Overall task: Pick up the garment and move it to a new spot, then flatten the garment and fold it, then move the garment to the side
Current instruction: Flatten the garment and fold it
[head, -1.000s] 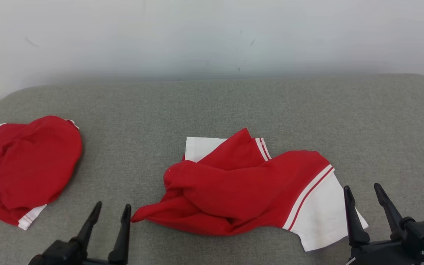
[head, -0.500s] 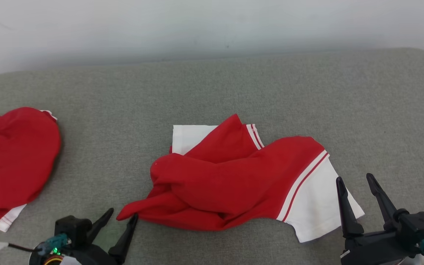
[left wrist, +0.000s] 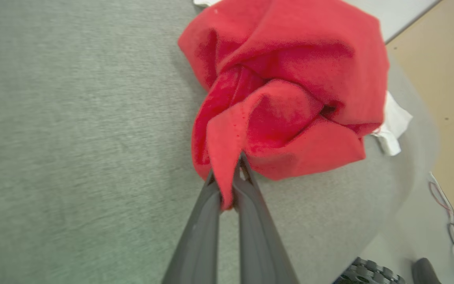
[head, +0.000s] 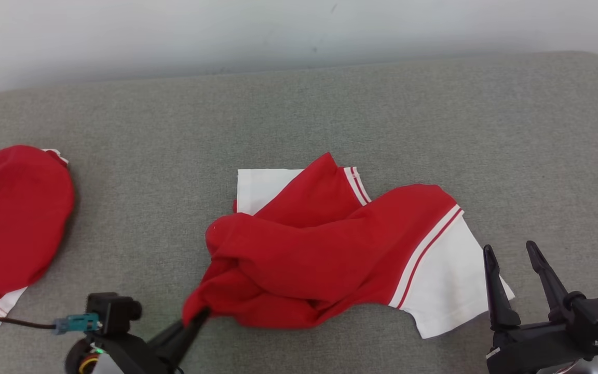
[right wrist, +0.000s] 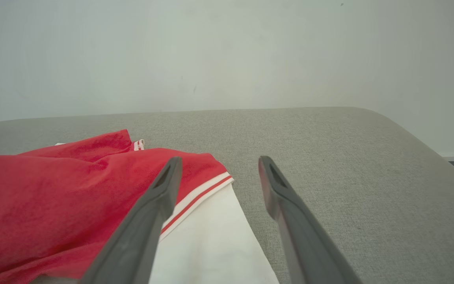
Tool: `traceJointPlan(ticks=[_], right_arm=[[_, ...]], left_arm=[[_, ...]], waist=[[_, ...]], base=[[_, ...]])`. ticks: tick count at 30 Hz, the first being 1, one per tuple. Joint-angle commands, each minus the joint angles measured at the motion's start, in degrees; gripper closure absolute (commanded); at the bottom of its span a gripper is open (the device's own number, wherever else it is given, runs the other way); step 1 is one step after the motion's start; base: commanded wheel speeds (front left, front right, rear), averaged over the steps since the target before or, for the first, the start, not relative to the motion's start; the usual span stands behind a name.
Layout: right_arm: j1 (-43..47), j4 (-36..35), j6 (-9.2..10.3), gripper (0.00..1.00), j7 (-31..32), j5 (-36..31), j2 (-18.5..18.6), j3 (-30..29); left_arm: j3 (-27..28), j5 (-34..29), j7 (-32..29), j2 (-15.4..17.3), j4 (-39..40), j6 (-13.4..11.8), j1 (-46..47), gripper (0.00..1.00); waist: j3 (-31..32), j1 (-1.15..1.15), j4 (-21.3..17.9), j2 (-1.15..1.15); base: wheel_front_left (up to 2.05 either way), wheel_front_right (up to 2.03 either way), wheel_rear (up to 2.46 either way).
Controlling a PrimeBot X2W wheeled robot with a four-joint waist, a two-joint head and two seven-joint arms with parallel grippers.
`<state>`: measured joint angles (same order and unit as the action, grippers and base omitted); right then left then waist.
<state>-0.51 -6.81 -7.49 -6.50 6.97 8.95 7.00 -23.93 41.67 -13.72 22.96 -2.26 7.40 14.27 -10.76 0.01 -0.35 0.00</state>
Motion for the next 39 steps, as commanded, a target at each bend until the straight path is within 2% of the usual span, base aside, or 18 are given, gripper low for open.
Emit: traceJointPlan(ticks=[1, 9, 14, 21, 24, 30, 36, 37, 39], right_arm=[[0.2, -0.2, 0.00, 0.00, 0.1, 0.2, 0.2, 0.0], [-0.7, -0.3, 0.00, 0.00, 0.6, 0.4, 0.5, -0.2], [-1.1, -0.4, 0.00, 0.00, 0.7, 0.7, 0.6, -0.1], [-2.6, -0.1, 0.00, 0.00, 0.9, 1.6, 1.1, 0.9], [-3.4, 0.1, 0.00, 0.00, 1.0, 1.9, 1.3, 1.2], [-4.4, 0.4, 0.00, 0.00, 0.6, 2.6, 1.5, 1.2], [-4.8, 0.7, 0.00, 0.00, 0.4, 3.0, 1.6, 0.9], [-4.9, 0.7, 0.00, 0.00, 0.5, 3.0, 1.6, 0.8], [-5.0, 0.7, 0.00, 0.00, 0.6, 2.8, 1.5, 0.8]], left_arm=[[-1.1, 2.6, -1.6, 1.1, 2.5, 0.0, -1.2, 1.00], [-4.2, 21.5, -10.5, 9.6, 18.6, 0.0, -3.6, 1.00], [-2.1, 30.0, -11.7, 12.0, 22.0, 0.1, -2.3, 1.00], [-0.8, 40.4, -16.1, 12.6, 15.2, 0.1, 2.3, 1.00], [-0.2, 42.7, -18.2, 13.2, 10.4, 0.1, 4.5, 1.00], [-0.6, 43.4, -20.6, 13.0, 1.8, 0.1, 8.0, 1.00], [-2.7, 42.8, -21.5, 11.1, -2.6, 0.1, 10.6, 1.00], [-2.8, 42.4, -21.3, 10.9, -3.1, 0.1, 10.8, 0.85], [-3.0, 42.4, -21.0, 10.6, -3.8, 0.1, 11.2, 0.00]], waist=[[-0.2, -0.01, 0.4, 0.00], [-1.2, -0.01, 1.8, 0.00], [-1.9, -0.01, 2.2, 0.00], [-3.5, -0.01, 1.2, 0.00], [-4.4, -0.01, 0.3, 0.00], [-6.0, -0.01, -1.2, 0.00], [-6.7, -0.01, -1.5, 0.00], [-6.7, -0.01, -1.4, 0.00], [-6.7, -0.01, -1.2, 0.00]], base=[[0.00, 0.00, 0.00], [0.00, 0.00, 0.00], [0.00, 0.00, 0.00], [0.00, 0.00, 0.00], [0.00, 0.00, 0.00], [0.00, 0.00, 0.00], [0.00, 0.00, 0.00], [0.00, 0.00, 0.00], [0.00, 0.00, 0.00]])
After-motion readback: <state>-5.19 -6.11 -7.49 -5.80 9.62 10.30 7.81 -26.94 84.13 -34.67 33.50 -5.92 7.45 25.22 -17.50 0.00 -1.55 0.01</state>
